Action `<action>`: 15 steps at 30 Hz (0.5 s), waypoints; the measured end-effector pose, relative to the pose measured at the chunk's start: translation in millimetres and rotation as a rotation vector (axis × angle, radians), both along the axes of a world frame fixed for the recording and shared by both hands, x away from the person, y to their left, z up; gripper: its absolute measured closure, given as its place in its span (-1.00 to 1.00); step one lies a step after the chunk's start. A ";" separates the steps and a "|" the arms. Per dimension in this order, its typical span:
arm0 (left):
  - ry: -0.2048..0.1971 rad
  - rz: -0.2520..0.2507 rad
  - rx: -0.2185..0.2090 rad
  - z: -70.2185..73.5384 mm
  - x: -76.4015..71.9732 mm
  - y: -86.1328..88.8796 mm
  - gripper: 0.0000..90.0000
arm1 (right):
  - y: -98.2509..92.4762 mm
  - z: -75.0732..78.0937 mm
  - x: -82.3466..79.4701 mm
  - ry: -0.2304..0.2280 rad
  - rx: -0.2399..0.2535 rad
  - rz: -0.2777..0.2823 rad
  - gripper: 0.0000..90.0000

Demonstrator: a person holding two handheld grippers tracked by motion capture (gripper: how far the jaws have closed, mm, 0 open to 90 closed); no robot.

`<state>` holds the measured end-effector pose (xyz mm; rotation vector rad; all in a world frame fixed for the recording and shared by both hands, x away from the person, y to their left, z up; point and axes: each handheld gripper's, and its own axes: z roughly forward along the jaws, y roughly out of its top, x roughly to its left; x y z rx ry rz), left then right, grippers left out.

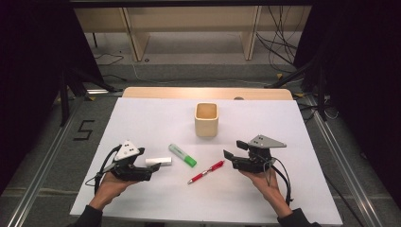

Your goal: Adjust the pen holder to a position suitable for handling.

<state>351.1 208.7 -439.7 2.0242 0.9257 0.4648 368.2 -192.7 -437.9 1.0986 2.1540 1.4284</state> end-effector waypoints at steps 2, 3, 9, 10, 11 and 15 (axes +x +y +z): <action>0.009 -0.014 0.031 0.1 3.3 -1.8 -0.65 | 0.0 0.5 -5.7 -0.004 0.002 0.015 -0.28; 0.010 -0.017 0.042 0.0 5.0 -1.9 -0.65 | -0.1 0.5 -8.3 -0.006 -0.001 0.019 -0.29; 0.046 -0.025 0.059 -2.4 11.8 -3.3 -0.65 | -4.5 -0.2 -20.9 -0.015 -0.001 0.020 -0.34; 0.049 -0.027 0.062 -2.8 12.0 -3.7 -0.64 | -5.7 0.4 -22.6 -0.017 0.004 0.018 -0.34; 0.052 -0.037 0.072 -3.1 12.6 -3.5 -0.64 | -6.6 0.9 -24.2 -0.017 0.011 0.017 -0.35; 0.078 -0.049 0.105 -4.9 15.0 -2.9 -0.64 | -8.3 0.8 -30.9 -0.015 0.020 0.024 -0.37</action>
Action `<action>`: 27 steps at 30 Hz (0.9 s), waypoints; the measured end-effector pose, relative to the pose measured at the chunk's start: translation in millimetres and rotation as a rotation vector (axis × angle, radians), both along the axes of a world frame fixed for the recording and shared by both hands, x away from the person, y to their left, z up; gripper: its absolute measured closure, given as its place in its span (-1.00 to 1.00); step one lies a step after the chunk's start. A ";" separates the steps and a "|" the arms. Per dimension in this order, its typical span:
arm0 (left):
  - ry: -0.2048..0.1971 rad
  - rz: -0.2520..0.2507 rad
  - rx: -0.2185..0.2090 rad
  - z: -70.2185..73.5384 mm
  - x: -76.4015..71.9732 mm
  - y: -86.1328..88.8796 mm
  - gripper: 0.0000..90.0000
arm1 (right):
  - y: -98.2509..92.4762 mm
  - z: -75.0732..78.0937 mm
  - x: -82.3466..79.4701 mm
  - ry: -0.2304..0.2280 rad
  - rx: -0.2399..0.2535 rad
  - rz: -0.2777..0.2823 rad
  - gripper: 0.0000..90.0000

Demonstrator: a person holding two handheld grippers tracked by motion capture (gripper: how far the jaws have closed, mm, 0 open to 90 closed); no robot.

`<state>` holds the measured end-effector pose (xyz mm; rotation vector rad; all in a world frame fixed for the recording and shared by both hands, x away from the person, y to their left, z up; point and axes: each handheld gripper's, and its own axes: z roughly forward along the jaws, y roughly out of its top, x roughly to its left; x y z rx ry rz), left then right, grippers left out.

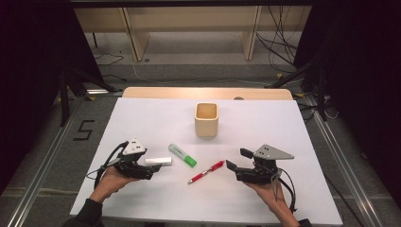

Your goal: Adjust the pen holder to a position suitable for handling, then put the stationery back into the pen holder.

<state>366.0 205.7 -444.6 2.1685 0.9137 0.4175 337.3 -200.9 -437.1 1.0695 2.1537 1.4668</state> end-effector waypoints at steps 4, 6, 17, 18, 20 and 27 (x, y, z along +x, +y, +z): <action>0.008 -0.010 0.040 -1.7 2.2 0.3 -0.64 | 1.8 -2.4 -5.6 0.006 -0.014 0.011 -0.40; 0.010 -0.024 0.068 -2.0 3.0 0.2 -0.64 | 2.9 -2.8 -6.8 0.003 -0.025 0.018 -0.41; 0.062 -0.091 0.172 2.4 17.4 -8.6 -0.62 | 2.8 -3.5 -13.3 0.012 -0.013 0.044 -0.44; 0.062 -0.091 0.172 2.4 17.4 -8.6 -0.61 | 2.5 -3.6 -13.8 0.013 -0.013 0.045 -0.44; 0.083 -0.120 0.200 2.7 22.4 -11.0 -0.60 | 1.9 -4.1 -15.0 0.018 -0.012 0.044 -0.44; 0.126 -0.182 0.302 -1.6 32.2 -23.4 -0.58 | 0.7 -4.0 -16.2 0.021 -0.006 0.049 -0.43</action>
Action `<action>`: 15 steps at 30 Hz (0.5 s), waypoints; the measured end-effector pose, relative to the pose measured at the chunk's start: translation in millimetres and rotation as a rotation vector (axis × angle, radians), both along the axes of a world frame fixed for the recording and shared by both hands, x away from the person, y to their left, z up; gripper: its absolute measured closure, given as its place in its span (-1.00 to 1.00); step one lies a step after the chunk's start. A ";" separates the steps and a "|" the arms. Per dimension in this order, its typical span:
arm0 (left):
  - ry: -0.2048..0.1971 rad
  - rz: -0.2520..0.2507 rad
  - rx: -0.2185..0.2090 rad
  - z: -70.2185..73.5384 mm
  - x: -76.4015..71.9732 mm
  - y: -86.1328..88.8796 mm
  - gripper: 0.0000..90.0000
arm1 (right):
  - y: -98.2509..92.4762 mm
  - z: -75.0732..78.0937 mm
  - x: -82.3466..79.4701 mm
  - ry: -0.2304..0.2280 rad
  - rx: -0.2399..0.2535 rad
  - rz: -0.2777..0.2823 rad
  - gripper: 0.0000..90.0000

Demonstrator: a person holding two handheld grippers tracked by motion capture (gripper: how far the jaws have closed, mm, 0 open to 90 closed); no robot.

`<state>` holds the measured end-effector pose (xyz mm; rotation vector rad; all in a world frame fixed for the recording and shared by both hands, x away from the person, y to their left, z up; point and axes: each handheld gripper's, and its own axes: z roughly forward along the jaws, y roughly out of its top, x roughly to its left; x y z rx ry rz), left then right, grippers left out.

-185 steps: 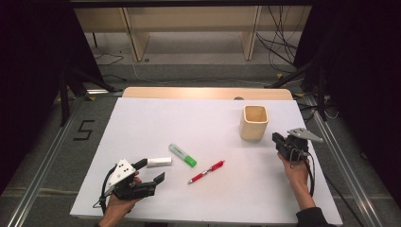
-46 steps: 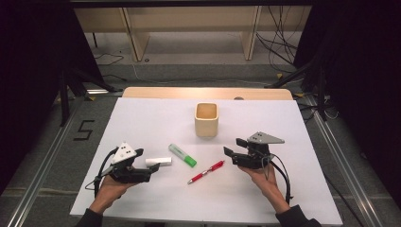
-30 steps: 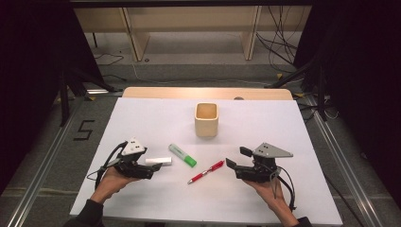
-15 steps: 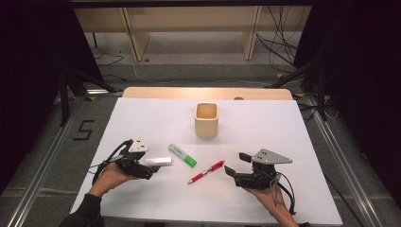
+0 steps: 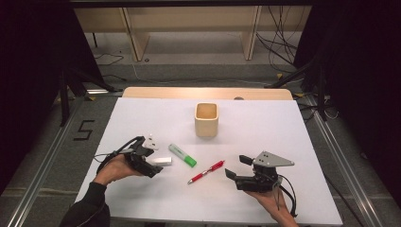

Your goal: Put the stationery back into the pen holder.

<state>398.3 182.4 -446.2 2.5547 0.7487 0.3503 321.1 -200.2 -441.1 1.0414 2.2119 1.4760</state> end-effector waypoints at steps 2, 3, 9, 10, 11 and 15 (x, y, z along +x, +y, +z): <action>0.010 -0.017 0.037 -1.0 3.0 -2.0 -0.56 | 0.0 -0.9 0.6 0.005 -0.001 0.002 -0.43; 0.010 -0.017 0.037 -1.0 3.0 -2.0 -0.55 | 0.1 -1.3 0.6 0.005 -0.002 0.004 -0.43; 0.032 -0.072 0.101 -6.0 13.8 -2.2 -0.45 | 3.8 -3.1 0.7 0.010 -0.005 0.019 -0.43; 0.035 -0.076 0.105 -7.4 15.1 -2.7 -0.42 | 4.5 -3.6 0.7 0.010 -0.008 0.022 -0.43; 0.035 -0.076 0.105 -7.4 15.1 -2.7 -0.40 | 5.1 -4.0 0.7 0.012 -0.009 0.025 -0.43; 0.056 -0.110 0.128 -13.3 18.0 -6.6 -0.30 | 6.6 -5.6 1.6 0.016 -0.014 0.033 -0.43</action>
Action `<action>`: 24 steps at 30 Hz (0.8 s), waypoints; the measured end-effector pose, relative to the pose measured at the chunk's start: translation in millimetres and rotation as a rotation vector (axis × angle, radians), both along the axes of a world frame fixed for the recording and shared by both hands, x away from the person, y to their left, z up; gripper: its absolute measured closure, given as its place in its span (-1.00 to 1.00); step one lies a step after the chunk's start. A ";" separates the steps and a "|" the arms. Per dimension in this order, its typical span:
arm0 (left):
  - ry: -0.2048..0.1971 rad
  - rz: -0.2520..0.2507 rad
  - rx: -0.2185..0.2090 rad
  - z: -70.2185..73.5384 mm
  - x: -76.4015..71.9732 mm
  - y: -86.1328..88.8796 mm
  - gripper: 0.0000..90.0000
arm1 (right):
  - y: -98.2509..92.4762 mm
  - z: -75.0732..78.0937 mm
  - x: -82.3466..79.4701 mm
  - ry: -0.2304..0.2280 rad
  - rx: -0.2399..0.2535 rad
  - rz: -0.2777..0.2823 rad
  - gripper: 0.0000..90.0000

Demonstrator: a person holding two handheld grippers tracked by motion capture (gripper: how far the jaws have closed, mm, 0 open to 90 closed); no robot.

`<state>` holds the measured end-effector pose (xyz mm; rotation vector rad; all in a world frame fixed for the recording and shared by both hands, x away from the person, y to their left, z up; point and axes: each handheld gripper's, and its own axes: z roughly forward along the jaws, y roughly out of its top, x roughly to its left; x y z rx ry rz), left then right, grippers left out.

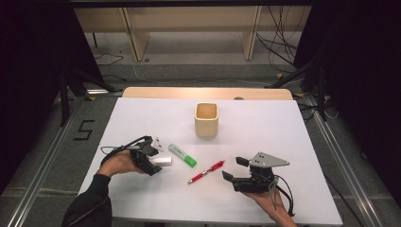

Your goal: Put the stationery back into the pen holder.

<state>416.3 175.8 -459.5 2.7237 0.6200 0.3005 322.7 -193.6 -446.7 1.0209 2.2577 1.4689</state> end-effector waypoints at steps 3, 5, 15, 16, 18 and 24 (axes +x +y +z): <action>0.005 -0.008 0.018 -3.4 2.3 -2.4 -0.21 | 0.2 0.0 0.3 0.000 0.001 0.002 -0.42; 0.012 0.001 0.030 -5.4 4.0 -3.1 -0.15 | -0.4 0.4 0.1 -0.002 0.003 0.002 -0.42; 0.058 -0.013 0.049 -4.1 9.2 -1.6 0.13 | -1.1 0.2 1.2 0.003 0.008 0.000 -0.41; 0.058 -0.013 0.049 -4.1 9.2 -1.6 0.16 | -1.2 0.1 1.3 0.003 0.008 0.000 -0.41; 0.057 -0.017 0.058 -3.8 9.5 -1.4 0.23 | -1.1 0.0 1.3 0.003 0.007 -0.001 -0.41; 0.060 -0.066 0.068 -3.8 8.4 -3.1 0.42 | -1.0 0.7 1.2 0.004 0.009 -0.002 -0.41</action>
